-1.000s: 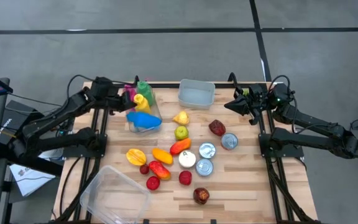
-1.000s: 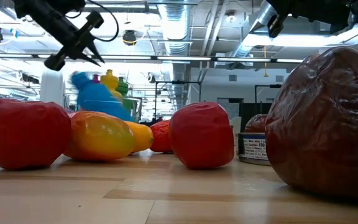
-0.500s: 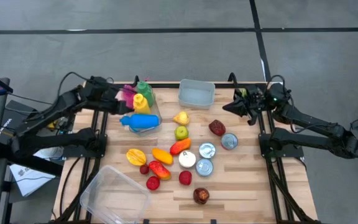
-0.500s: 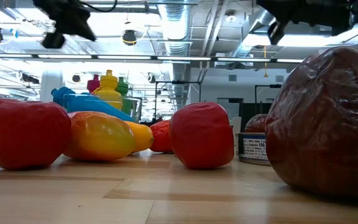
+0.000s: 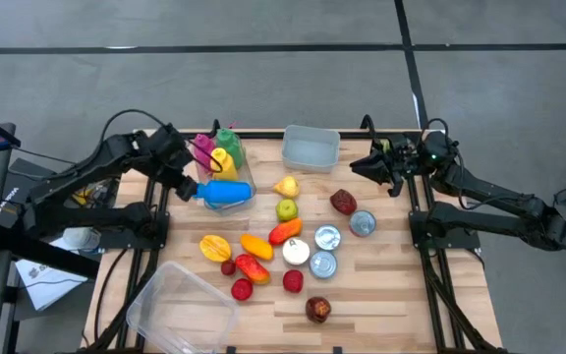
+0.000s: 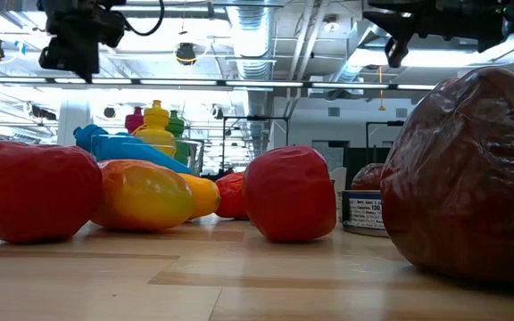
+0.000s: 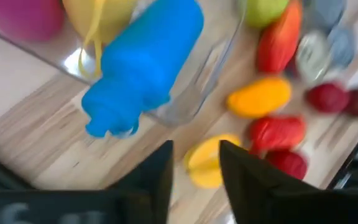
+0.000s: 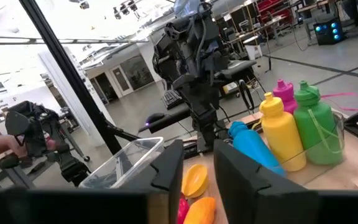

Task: Pick & Place Food Item
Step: Put the blue water bottle into the transparent bin

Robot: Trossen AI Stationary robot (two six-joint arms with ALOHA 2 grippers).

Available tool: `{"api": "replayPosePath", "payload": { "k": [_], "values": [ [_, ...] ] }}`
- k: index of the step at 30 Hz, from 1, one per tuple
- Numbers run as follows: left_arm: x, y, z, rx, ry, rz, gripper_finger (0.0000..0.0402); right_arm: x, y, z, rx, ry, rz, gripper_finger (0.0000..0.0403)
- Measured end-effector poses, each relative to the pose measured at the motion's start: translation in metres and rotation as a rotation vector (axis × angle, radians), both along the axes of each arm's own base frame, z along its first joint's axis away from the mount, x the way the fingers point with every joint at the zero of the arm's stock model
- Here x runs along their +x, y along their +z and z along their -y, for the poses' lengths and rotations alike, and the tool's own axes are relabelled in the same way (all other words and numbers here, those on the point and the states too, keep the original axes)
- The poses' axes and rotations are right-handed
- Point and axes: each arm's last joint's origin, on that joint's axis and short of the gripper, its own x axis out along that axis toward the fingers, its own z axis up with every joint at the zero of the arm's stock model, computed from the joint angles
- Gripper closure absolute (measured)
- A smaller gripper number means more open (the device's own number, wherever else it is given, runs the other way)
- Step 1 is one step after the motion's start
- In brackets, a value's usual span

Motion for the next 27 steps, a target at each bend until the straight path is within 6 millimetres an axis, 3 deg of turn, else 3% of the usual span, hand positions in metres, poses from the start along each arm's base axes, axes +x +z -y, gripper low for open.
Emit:
{"api": "replayPosePath", "payload": {
  "k": [5,9,15,27],
  "values": [
    [0.006,-0.010,-0.004,-0.007,-0.086,-0.114,0.0189,0.000,-0.002,0.000,0.003,-0.001,-0.020,0.0290],
    [0.011,-0.016,-0.011,0.078,-0.058,-0.221,0.0156,0.000,-0.003,0.000,0.008,-0.001,-0.028,0.0280],
    [0.013,-0.018,-0.015,0.100,-0.099,-0.256,0.0150,0.000,-0.003,0.000,0.008,-0.001,-0.028,0.0280],
    [0.019,-0.023,-0.022,0.153,-0.245,-0.279,0.0179,0.000,-0.003,0.000,0.007,-0.001,-0.027,0.0280]
  ]
}}
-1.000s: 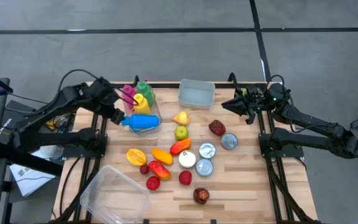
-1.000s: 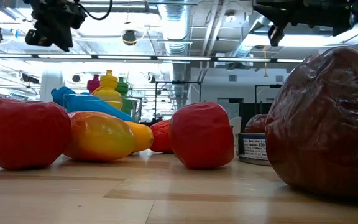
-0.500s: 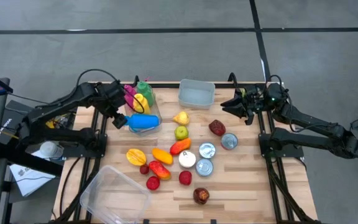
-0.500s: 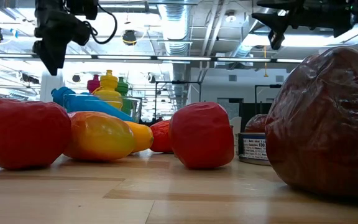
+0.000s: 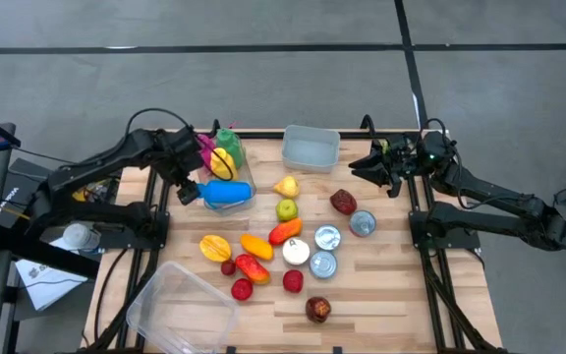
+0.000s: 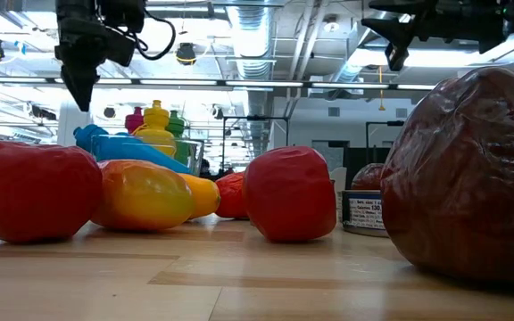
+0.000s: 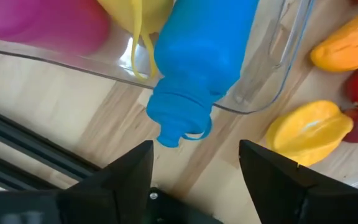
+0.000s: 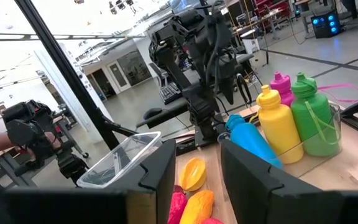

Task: Pick & Place Food Item
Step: Put the blue water bottle into the transparent bin

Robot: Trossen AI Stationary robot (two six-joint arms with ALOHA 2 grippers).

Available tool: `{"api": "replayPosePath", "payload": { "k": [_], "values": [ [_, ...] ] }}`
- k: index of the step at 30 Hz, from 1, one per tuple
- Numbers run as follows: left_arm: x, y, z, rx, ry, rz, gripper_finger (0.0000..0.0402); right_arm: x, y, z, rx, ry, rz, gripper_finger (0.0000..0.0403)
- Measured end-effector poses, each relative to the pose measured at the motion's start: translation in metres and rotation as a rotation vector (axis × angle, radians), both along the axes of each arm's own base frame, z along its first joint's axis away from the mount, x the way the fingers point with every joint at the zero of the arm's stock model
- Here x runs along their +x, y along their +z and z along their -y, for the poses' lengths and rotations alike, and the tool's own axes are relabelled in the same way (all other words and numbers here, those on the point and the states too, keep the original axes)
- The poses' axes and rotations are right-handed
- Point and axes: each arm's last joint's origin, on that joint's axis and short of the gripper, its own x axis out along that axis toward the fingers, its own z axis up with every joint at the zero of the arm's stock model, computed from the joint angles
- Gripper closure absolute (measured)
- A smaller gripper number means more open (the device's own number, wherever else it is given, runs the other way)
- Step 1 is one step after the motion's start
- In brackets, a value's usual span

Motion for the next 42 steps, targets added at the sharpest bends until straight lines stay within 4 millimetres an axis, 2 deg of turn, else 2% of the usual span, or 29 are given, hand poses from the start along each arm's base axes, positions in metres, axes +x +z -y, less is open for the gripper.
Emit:
{"api": "replayPosePath", "payload": {
  "k": [5,10,15,20,24,31,42],
  "values": [
    [0.007,-0.010,-0.010,-0.026,-0.030,-0.056,0.0186,0.000,0.000,0.000,-0.001,-0.003,0.002,0.0280],
    [0.011,-0.016,-0.016,-0.057,-0.055,-0.077,0.0170,0.000,0.000,0.001,0.000,-0.018,0.002,0.0280],
    [0.010,-0.018,-0.020,-0.065,-0.082,-0.098,0.0158,0.000,0.000,0.000,0.000,-0.018,0.002,0.0280],
    [0.007,-0.018,-0.024,-0.060,-0.092,-0.102,0.0165,0.000,0.000,0.001,-0.003,-0.019,0.003,0.0281],
    [0.007,-0.021,-0.024,-0.070,-0.121,-0.087,0.0167,0.000,0.000,0.001,-0.003,-0.031,0.003,0.0281],
    [0.002,-0.037,-0.021,-0.111,-0.146,-0.133,0.0156,0.000,0.000,0.002,-0.019,-0.050,0.005,0.0281],
    [0.006,-0.039,-0.023,-0.073,-0.201,-0.100,0.0172,0.000,0.000,0.002,-0.019,-0.072,0.006,0.0281]
  ]
}}
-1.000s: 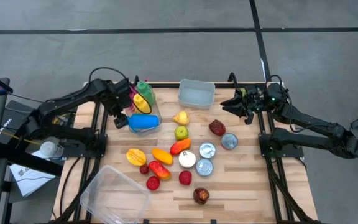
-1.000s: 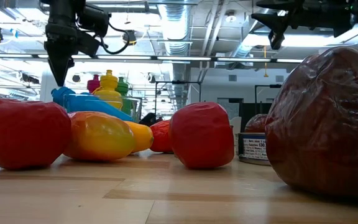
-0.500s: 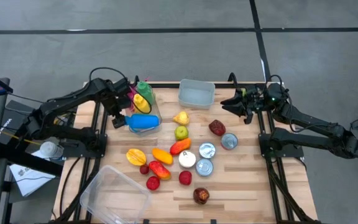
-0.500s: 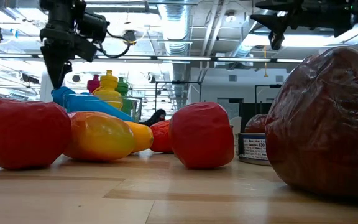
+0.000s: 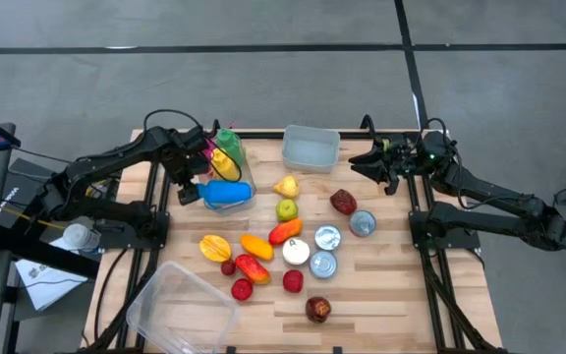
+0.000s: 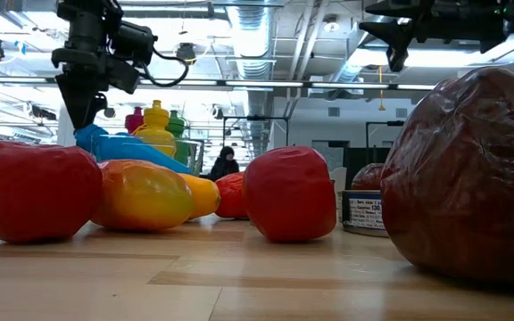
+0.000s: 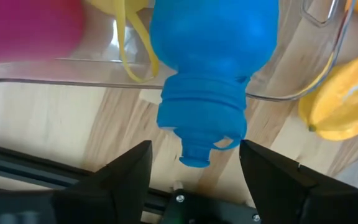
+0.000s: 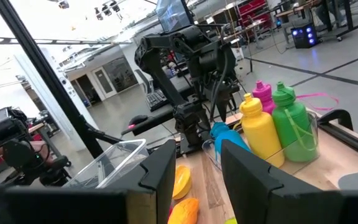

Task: Pick & Place Food Item
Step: Put the blue water bottle into the transparent bin

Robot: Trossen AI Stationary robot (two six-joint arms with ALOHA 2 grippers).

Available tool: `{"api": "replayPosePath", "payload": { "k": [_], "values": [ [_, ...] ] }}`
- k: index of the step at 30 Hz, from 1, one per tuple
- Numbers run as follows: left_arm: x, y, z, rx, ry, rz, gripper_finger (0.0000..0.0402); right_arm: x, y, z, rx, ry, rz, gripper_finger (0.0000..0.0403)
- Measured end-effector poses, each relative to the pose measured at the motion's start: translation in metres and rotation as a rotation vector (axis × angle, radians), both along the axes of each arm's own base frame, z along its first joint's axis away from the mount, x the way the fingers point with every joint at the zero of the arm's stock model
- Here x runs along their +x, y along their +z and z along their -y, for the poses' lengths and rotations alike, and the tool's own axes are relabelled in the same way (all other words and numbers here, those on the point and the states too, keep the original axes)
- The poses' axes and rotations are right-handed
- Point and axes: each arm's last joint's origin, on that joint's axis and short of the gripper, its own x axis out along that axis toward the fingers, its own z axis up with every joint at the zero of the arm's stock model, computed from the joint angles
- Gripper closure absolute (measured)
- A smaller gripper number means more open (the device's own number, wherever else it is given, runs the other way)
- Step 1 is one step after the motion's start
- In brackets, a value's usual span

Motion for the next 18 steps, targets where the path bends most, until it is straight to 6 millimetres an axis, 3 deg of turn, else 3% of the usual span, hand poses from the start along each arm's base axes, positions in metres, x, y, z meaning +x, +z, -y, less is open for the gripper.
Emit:
{"api": "replayPosePath", "payload": {
  "k": [18],
  "values": [
    [-0.001,-0.014,0.001,-0.012,-0.028,-0.012,0.0285,0.000,0.000,0.000,-0.005,0.000,0.000,0.0281]
  ]
}}
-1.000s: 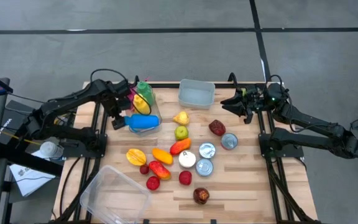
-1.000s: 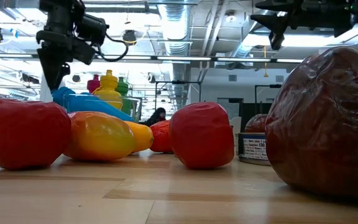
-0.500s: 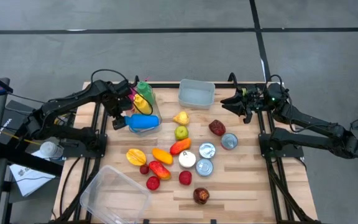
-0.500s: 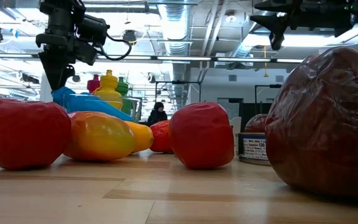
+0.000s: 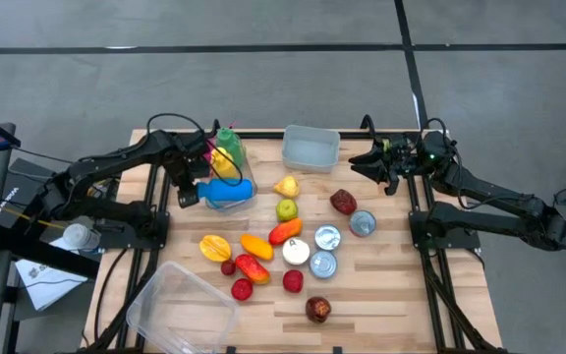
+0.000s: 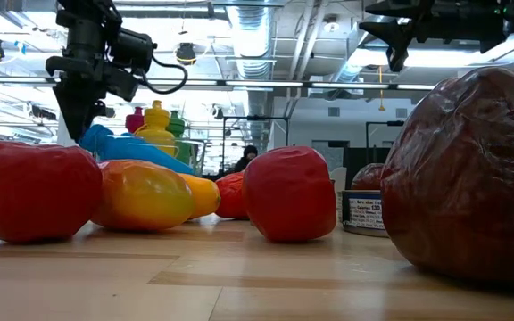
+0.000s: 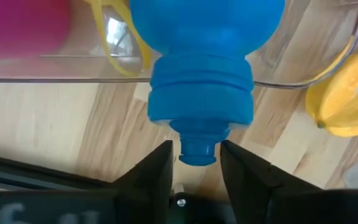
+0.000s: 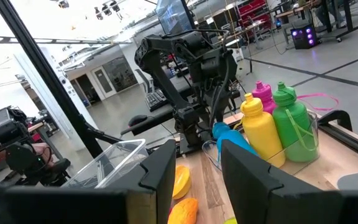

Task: Pick & Place Food Item
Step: Put the blue water bottle into the transparent bin

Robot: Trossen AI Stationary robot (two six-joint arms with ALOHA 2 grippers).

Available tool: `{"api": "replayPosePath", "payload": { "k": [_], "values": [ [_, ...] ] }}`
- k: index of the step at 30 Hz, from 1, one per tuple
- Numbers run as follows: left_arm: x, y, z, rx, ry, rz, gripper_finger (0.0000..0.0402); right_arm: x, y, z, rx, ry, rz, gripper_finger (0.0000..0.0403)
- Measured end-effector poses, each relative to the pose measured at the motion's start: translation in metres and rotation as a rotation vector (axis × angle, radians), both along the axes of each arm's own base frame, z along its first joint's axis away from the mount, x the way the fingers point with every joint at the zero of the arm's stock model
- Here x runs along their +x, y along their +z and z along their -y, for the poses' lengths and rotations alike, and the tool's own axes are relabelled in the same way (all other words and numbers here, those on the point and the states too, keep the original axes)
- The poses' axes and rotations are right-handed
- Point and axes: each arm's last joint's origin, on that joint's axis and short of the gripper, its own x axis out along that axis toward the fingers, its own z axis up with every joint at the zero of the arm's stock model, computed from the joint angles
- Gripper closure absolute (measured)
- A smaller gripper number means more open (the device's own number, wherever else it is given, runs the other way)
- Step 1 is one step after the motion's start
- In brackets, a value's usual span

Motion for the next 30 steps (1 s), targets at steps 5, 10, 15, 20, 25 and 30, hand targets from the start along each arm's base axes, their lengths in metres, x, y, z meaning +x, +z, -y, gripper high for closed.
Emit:
{"api": "replayPosePath", "payload": {
  "k": [5,10,15,20,25,30],
  "values": [
    [0.000,0.000,0.000,0.005,0.003,0.001,0.0324,0.000,0.000,0.000,0.000,0.000,0.000,0.0281],
    [0.000,0.000,0.000,0.005,0.013,0.002,0.0362,0.000,0.000,0.000,0.000,0.000,0.000,0.0281],
    [0.001,0.006,-0.001,0.007,0.058,0.008,0.0366,0.000,0.000,0.000,0.000,0.000,0.000,0.0281],
    [0.004,0.019,-0.003,0.021,0.109,0.031,0.0361,0.000,0.000,0.000,0.001,0.000,0.000,0.0281],
    [0.000,0.030,0.000,0.010,0.129,0.009,0.0372,0.000,0.000,0.000,0.001,0.000,0.000,0.0281],
    [-0.003,0.045,0.002,0.025,0.155,0.035,0.0400,0.000,0.000,0.000,0.001,0.000,0.000,0.0281]
  ]
}}
